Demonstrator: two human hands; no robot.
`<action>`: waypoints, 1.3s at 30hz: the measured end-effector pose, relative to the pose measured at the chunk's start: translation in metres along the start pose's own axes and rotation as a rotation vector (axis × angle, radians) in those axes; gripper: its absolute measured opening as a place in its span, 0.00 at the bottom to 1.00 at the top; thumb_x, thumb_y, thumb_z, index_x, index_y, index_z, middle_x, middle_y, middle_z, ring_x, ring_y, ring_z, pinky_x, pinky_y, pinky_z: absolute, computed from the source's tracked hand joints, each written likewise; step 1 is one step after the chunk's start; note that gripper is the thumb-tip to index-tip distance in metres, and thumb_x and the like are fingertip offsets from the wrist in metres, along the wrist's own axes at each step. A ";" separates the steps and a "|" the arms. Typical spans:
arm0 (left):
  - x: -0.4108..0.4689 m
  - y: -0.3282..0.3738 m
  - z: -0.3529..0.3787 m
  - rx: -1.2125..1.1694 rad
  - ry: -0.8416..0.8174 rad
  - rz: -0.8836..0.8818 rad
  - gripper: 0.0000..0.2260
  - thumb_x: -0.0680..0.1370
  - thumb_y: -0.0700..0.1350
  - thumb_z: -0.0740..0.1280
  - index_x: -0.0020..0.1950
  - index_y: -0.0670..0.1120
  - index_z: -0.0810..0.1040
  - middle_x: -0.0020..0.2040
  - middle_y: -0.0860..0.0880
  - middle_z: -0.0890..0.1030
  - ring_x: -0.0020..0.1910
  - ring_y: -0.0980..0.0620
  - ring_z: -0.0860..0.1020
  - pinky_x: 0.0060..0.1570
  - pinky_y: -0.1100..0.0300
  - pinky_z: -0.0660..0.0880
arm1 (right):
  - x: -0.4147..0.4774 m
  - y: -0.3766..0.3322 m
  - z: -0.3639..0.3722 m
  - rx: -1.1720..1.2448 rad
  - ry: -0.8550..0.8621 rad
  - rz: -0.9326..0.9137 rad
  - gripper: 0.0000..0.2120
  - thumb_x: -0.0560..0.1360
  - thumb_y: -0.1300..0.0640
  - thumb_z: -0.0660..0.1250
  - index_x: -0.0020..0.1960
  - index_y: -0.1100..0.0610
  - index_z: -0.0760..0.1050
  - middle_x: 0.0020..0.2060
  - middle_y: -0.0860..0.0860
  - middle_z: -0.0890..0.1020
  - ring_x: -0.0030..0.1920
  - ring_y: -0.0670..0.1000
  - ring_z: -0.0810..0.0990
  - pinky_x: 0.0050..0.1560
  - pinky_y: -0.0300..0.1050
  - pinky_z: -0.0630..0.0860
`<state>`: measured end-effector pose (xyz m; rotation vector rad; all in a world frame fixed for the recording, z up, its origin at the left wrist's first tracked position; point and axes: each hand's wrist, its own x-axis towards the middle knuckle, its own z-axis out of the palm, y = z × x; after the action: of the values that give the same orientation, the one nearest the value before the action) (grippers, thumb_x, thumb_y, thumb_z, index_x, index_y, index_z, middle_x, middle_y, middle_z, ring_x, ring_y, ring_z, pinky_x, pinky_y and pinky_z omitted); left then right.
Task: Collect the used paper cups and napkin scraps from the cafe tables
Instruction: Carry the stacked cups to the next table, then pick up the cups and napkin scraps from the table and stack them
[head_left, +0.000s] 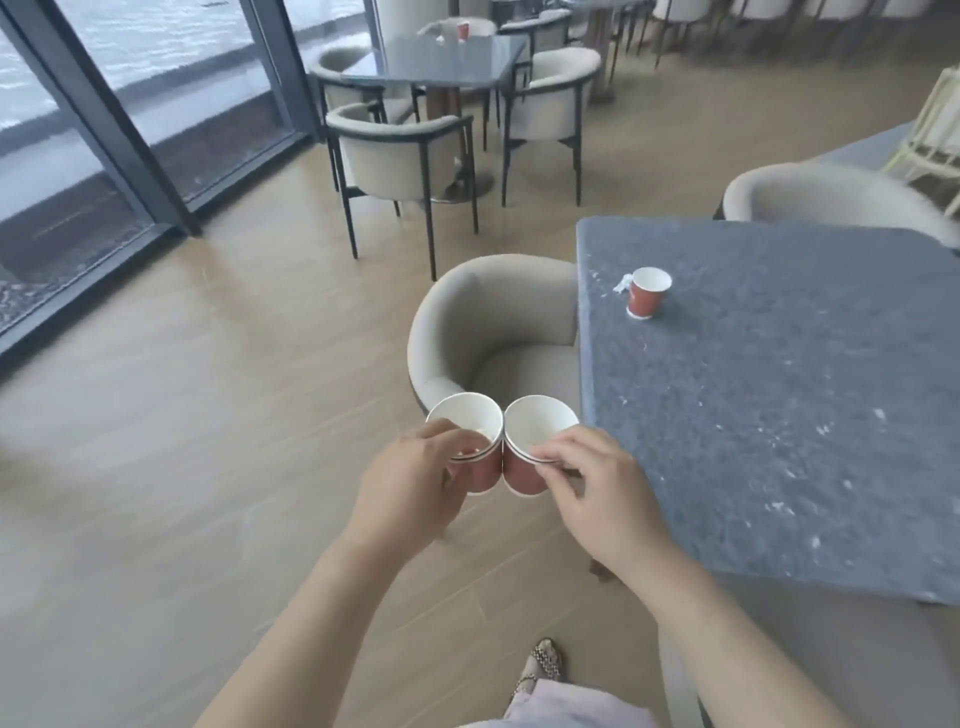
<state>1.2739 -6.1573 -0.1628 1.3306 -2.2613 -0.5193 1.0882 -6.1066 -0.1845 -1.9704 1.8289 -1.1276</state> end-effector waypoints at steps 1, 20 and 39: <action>0.019 0.004 0.007 -0.016 -0.005 0.022 0.13 0.69 0.37 0.69 0.48 0.53 0.81 0.46 0.55 0.82 0.42 0.50 0.80 0.36 0.53 0.77 | 0.010 0.011 -0.007 -0.007 0.018 0.012 0.07 0.69 0.66 0.71 0.44 0.56 0.80 0.39 0.50 0.81 0.43 0.52 0.78 0.45 0.39 0.71; 0.224 0.068 0.151 0.018 -0.334 0.237 0.08 0.68 0.42 0.69 0.43 0.54 0.81 0.43 0.57 0.81 0.42 0.53 0.78 0.39 0.58 0.75 | 0.063 0.192 -0.072 -0.095 0.103 0.365 0.05 0.70 0.64 0.70 0.42 0.55 0.78 0.40 0.48 0.79 0.44 0.51 0.77 0.43 0.44 0.75; 0.396 0.080 0.259 0.221 -0.643 0.527 0.07 0.74 0.47 0.63 0.50 0.51 0.78 0.50 0.51 0.78 0.49 0.46 0.77 0.40 0.57 0.71 | 0.158 0.321 -0.065 -0.259 -0.004 0.733 0.04 0.72 0.55 0.68 0.42 0.55 0.74 0.46 0.49 0.79 0.50 0.53 0.74 0.43 0.45 0.69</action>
<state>0.9027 -6.4481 -0.2545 0.6353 -3.1265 -0.5685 0.7928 -6.2951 -0.2836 -1.1830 2.4739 -0.6736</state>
